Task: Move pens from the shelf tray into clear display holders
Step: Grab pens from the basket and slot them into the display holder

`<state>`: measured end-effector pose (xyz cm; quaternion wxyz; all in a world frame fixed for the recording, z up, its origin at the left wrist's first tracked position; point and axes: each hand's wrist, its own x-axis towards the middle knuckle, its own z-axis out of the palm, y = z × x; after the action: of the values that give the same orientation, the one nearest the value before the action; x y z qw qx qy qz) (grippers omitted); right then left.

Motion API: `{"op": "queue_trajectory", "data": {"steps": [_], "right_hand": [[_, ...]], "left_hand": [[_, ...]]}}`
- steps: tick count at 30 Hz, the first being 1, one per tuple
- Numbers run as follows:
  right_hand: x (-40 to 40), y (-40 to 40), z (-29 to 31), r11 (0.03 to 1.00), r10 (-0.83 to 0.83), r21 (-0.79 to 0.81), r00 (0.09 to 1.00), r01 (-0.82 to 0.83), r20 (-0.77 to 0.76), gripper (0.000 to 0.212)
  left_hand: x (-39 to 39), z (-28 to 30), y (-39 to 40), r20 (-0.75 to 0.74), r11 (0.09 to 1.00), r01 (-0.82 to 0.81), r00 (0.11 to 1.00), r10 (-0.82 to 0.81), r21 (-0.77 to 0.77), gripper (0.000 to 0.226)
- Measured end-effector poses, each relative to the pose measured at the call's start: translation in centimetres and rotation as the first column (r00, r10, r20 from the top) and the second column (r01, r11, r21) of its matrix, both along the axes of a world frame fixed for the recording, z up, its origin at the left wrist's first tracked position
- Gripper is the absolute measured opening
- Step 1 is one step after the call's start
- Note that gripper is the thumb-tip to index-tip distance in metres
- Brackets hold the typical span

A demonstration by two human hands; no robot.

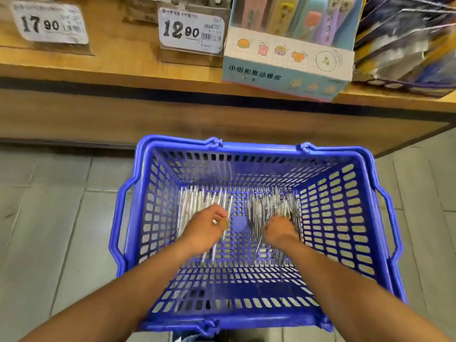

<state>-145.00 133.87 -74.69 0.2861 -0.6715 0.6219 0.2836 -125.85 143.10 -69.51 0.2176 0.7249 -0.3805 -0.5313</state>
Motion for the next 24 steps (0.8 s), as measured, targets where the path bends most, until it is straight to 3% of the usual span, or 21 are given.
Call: {"op": "queue_trajectory", "data": {"steps": [2,6,11,13,15,17,19,22,24], "right_hand": [[0.7,0.0,-1.9,1.000,0.002,-0.001,0.999,-0.002,-0.046,0.023],[2.2,0.7,-3.9,0.997,-0.075,-0.002,0.997,0.075,-0.027,0.014],[3.4,-0.8,-2.4,0.997,-0.069,0.033,0.980,0.064,0.189,0.013],[3.8,-1.5,-1.2,0.975,-0.189,0.191,0.881,0.115,0.433,0.018],[4.2,-1.5,0.0,0.903,-0.381,0.402,0.707,0.148,0.596,0.018],[4.6,-1.3,0.5,0.845,-0.496,0.515,0.567,0.142,0.658,0.020],[4.9,-1.3,0.4,0.830,-0.533,0.541,0.487,0.139,0.692,0.022],[4.5,-1.4,-0.3,0.877,-0.468,0.454,0.495,0.158,0.732,0.024],[3.9,-1.5,-1.4,0.923,-0.384,0.308,0.619,0.232,0.685,0.027]], "left_hand": [[-0.1,-1.4,-0.3,-0.015,0.999,0.030,0.999,-0.029,0.030,0.006],[-0.1,-2.9,-0.5,-0.057,0.998,-0.037,0.998,0.040,0.050,0.006],[0.1,-3.5,-0.8,-0.097,0.993,-0.096,0.990,0.102,0.066,0.008],[-0.1,-3.7,-1.0,-0.114,0.986,-0.144,0.982,0.153,0.088,0.005],[-0.5,-3.9,-1.1,-0.146,0.974,-0.194,0.967,0.210,0.115,0.012],[-1.0,-4.1,-1.1,-0.230,0.968,-0.207,0.944,0.236,0.145,0.025],[-1.3,-4.2,-1.1,-0.317,0.959,-0.208,0.912,0.262,0.192,0.034],[-1.4,-4.5,-1.1,-0.318,0.940,-0.273,0.890,0.327,0.205,0.027],[-1.1,-4.9,-1.2,-0.249,0.934,-0.309,0.904,0.347,0.179,0.023]]}}
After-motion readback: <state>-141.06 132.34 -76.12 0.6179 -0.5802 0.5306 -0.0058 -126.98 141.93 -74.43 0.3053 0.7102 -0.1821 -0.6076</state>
